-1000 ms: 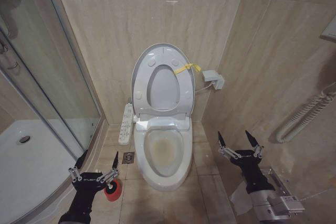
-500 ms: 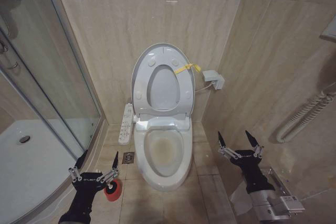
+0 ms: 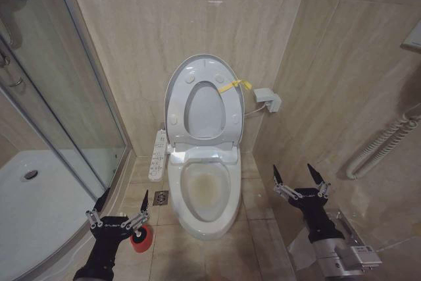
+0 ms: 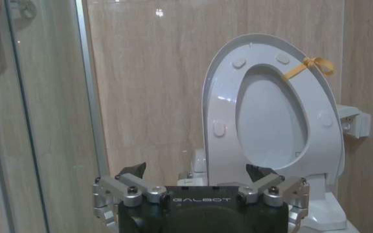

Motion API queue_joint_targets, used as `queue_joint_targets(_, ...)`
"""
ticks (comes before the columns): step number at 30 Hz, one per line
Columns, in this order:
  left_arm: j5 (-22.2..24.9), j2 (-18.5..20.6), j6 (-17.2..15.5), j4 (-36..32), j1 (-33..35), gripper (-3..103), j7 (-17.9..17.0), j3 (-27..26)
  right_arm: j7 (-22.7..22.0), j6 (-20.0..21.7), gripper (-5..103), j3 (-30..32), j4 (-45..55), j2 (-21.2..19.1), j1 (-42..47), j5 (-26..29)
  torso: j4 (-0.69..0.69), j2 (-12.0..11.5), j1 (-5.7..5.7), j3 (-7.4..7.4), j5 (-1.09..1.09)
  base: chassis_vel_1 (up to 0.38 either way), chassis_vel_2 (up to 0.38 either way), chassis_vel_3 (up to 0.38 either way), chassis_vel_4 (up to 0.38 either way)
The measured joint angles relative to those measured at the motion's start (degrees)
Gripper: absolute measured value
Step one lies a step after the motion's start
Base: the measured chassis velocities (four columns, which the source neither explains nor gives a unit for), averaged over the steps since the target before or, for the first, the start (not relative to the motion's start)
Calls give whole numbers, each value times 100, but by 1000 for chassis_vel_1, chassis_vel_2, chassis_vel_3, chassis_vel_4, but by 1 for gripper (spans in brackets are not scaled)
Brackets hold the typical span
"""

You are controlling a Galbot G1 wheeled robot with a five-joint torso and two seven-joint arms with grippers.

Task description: Open the toilet lid, clean the toilet bowl with a toilet brush, close the toilet lid, and flush.

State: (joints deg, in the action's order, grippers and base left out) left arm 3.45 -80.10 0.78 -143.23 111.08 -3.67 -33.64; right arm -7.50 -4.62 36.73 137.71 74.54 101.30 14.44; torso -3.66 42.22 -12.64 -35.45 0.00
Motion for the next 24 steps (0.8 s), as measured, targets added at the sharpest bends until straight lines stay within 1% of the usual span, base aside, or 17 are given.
queue_joint_targets(24, 0, 0, 0, 0, 0, 100, 0, 0, 0, 0, 100, 0, 0, 0, 0, 0, 0, 0, 0, 0, 0, 0, 0, 0, 0)
